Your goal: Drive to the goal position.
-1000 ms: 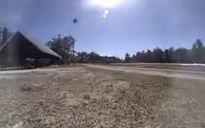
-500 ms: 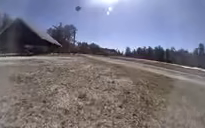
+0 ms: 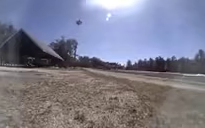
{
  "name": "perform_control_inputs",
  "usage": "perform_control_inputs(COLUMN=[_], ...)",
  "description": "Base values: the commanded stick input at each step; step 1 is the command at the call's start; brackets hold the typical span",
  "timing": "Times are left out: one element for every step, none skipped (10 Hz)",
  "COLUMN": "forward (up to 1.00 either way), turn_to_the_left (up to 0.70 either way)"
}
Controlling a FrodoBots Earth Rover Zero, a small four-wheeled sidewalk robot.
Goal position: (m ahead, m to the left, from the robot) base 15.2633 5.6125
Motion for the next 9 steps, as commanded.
perform_control_inputs(forward=[0.70, 0.70, 0.70, 0.70, 0.70, 0.70, 0.70, 0.70, 0.70], turn_to_the_left=[0.00, 0.00, 0.00, 0.00, 0.00, 0.00, 0.00, -0.17, -0.35])
